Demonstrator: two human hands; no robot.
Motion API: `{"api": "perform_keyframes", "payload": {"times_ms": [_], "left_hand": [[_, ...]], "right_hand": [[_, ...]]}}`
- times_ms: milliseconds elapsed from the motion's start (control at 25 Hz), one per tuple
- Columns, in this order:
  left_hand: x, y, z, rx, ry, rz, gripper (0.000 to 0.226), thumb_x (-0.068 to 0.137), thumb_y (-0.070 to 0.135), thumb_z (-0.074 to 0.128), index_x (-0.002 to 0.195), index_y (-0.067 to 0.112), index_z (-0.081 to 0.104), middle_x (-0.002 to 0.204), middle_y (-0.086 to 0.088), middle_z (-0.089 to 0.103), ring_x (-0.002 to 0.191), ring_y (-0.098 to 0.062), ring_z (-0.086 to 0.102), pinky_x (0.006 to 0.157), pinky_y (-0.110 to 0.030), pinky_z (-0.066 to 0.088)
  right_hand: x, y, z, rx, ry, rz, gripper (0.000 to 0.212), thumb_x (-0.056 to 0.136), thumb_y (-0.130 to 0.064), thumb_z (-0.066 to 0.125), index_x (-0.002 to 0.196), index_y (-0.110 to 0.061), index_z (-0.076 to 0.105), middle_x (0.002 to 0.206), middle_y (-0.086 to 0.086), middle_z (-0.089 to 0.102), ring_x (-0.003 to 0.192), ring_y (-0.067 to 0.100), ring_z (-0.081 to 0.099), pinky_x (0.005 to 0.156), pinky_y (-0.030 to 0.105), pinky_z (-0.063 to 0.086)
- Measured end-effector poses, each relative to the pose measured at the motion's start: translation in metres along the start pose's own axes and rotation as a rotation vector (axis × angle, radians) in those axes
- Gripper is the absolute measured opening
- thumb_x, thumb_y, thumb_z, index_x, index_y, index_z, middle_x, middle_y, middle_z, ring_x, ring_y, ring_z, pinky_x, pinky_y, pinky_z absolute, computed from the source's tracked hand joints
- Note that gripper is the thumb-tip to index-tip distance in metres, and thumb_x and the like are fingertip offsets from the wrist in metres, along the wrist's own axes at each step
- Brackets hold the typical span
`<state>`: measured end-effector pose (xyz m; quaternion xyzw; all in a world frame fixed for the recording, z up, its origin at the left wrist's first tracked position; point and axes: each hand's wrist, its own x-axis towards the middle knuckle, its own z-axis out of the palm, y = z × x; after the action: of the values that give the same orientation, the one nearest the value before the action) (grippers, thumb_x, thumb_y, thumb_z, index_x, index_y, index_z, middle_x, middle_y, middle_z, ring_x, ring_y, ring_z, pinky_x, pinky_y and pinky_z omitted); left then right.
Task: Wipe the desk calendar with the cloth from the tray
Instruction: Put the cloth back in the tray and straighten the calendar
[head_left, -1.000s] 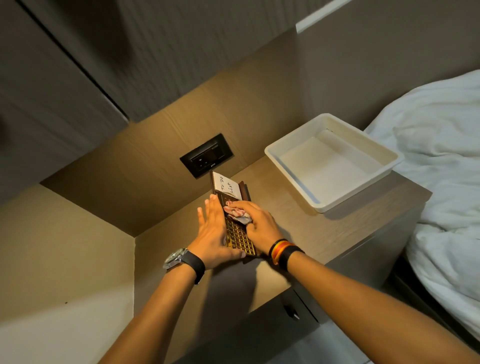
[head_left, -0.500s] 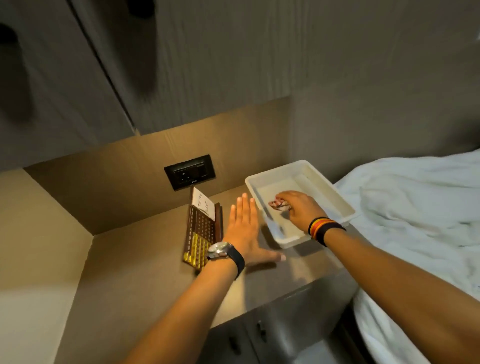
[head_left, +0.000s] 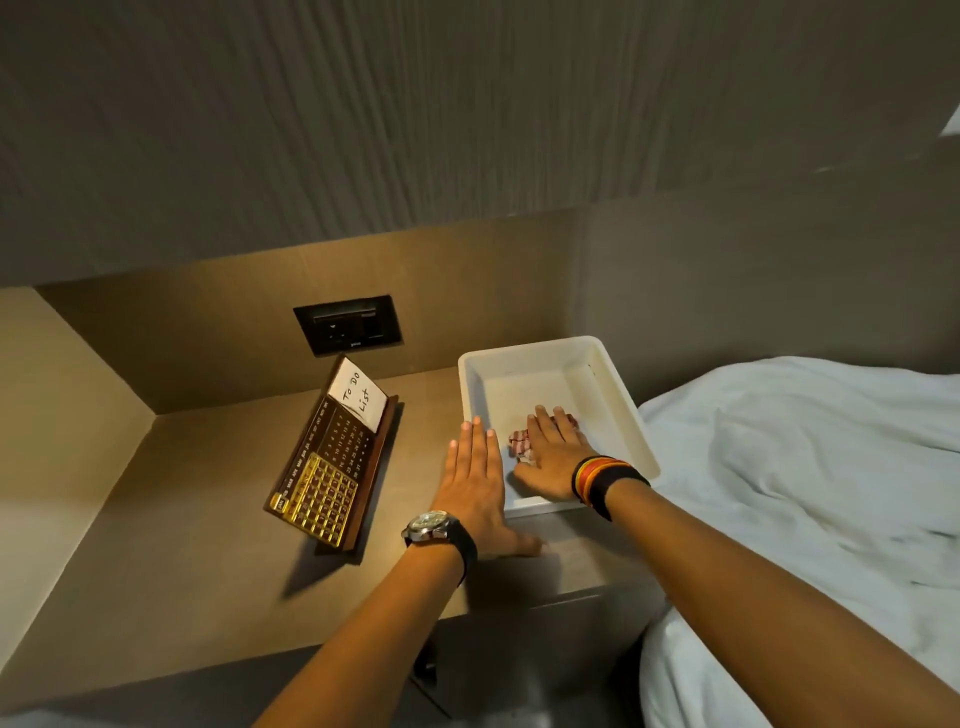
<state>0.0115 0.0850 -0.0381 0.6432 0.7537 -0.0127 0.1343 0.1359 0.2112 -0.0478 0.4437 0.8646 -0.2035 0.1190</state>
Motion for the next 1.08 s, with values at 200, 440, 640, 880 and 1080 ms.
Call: {"api": "perform_keyframes", "payload": {"times_ms": [200, 440, 640, 880, 1080], "left_hand": [[-0.044, -0.007, 0.009, -0.222, 0.262, -0.042, 0.14, 0.071, 0.089, 0.054, 0.158, 0.014, -0.026, 0.163, -0.01, -0.041, 0.152, -0.027, -0.036, 0.127, -0.049, -0.015], [-0.105, -0.01, 0.021, -0.471, 0.752, -0.411, 0.102, 0.093, 0.077, 0.032, 0.161, 0.02, -0.02, 0.167, 0.0, -0.035, 0.155, -0.016, -0.031, 0.126, -0.038, -0.016], [-0.114, -0.024, 0.008, -0.861, 0.875, -0.776, 0.11, 0.087, 0.075, 0.038, 0.158, 0.022, -0.027, 0.166, 0.004, -0.036, 0.154, -0.012, -0.031, 0.13, -0.046, -0.004], [-0.103, -0.045, 0.0, -1.175, 0.774, -0.771, 0.114, 0.093, 0.06, 0.059, 0.16, 0.017, -0.022, 0.173, -0.01, -0.005, 0.16, -0.03, -0.002, 0.129, -0.053, 0.016], [-0.107, -0.067, -0.014, -1.444, 0.803, -0.745, 0.094, 0.092, 0.066, 0.051, 0.161, 0.03, -0.002, 0.159, -0.014, 0.037, 0.138, -0.029, 0.047, 0.111, -0.042, 0.043]], "right_hand": [[0.005, -0.024, -0.011, -0.003, 0.322, -0.205, 0.082, 0.099, -0.058, 0.026, 0.165, -0.018, -0.001, 0.174, 0.003, -0.014, 0.161, 0.024, -0.013, 0.125, 0.049, -0.01], [0.045, -0.144, -0.048, 0.307, 0.251, -0.455, 0.083, 0.102, -0.059, 0.039, 0.166, -0.015, 0.009, 0.175, 0.005, 0.003, 0.162, 0.023, 0.002, 0.13, 0.042, 0.006], [0.073, -0.189, -0.052, 0.682, 0.115, -0.279, 0.069, 0.105, -0.043, 0.046, 0.163, -0.012, 0.024, 0.168, 0.014, 0.03, 0.153, 0.033, 0.033, 0.124, 0.047, 0.029], [0.09, -0.207, -0.049, 0.942, 0.027, -0.227, 0.056, 0.105, -0.024, 0.047, 0.157, -0.008, 0.037, 0.155, 0.015, 0.05, 0.138, 0.032, 0.053, 0.117, 0.05, 0.039], [0.078, -0.192, -0.053, 0.921, 0.097, -0.236, 0.04, 0.105, -0.023, 0.047, 0.141, -0.008, 0.054, 0.133, 0.015, 0.066, 0.122, 0.031, 0.065, 0.107, 0.05, 0.05]]}}
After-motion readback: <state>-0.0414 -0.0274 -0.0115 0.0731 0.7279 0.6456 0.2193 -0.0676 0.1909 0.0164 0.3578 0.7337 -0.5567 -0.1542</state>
